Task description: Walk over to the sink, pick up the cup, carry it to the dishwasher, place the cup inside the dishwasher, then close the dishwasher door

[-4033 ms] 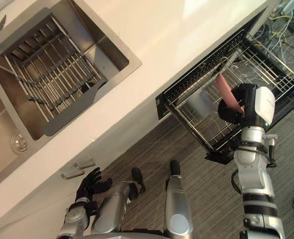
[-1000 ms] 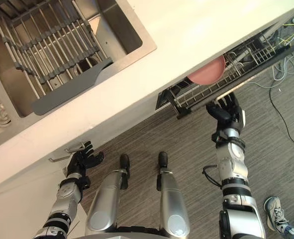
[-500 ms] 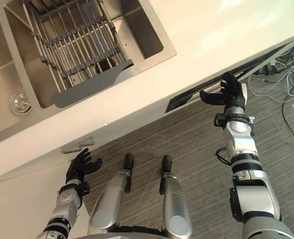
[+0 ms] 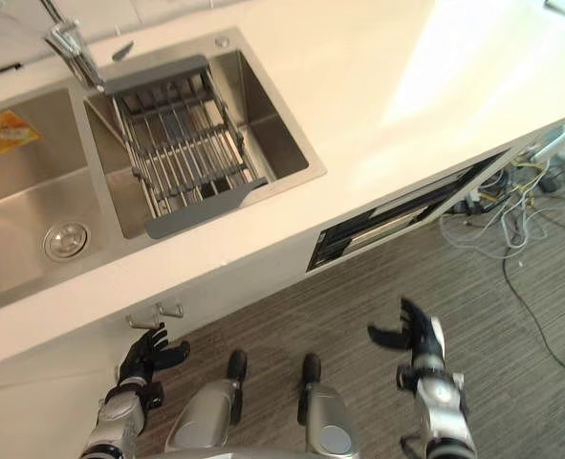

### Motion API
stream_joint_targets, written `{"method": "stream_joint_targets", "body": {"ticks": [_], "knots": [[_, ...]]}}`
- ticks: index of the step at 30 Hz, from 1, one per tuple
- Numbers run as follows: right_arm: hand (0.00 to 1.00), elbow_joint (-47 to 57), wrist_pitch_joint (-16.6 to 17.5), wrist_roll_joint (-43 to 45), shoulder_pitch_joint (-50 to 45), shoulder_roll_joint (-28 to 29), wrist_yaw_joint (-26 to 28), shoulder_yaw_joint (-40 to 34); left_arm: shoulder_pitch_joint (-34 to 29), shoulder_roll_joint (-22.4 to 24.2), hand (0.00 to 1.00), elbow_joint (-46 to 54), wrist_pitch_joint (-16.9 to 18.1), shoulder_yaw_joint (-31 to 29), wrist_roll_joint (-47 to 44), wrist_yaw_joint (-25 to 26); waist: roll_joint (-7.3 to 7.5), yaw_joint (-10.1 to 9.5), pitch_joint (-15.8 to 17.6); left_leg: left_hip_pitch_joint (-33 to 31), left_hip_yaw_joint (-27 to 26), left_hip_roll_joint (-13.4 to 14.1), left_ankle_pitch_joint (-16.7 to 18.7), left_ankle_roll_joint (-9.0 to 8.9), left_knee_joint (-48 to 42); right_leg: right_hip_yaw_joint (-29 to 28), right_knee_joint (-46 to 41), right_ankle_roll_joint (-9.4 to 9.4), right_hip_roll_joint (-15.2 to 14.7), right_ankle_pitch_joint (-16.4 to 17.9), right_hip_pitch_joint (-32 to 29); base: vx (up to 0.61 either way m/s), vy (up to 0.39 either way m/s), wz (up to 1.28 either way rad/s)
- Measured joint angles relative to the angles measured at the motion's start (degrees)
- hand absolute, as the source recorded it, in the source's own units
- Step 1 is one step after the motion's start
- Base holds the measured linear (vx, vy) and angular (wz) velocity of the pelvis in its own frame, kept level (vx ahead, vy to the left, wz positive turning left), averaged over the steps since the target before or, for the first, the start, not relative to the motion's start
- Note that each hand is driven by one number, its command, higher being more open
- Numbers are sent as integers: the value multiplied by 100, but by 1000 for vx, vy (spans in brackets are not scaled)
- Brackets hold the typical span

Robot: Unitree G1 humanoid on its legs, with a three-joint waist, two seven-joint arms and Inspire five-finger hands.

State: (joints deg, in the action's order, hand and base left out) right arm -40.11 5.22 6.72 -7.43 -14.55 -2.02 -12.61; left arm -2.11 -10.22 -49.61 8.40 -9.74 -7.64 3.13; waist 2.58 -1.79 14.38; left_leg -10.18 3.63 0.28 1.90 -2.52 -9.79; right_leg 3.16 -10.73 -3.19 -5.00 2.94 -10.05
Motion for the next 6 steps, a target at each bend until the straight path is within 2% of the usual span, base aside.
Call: {"method": "stream_joint_targets", "body": {"ticks": [2,6], "knots": [[90,-122,1,-12,-333,179,78,-177,-170,0,90,-66,-48,-8,94,-80,23,17,-235,192,-39,9,-1,2,146,-23,78,-15,-16,5,147,51,21,-6],[90,-235,1,0,-555,376,211,-338,-423,22,90,-74,-53,5,223,-264,21,13,-478,412,-97,22,-5,7,293,-65,172,-24,-19,1,323,30,11,-7]]}}
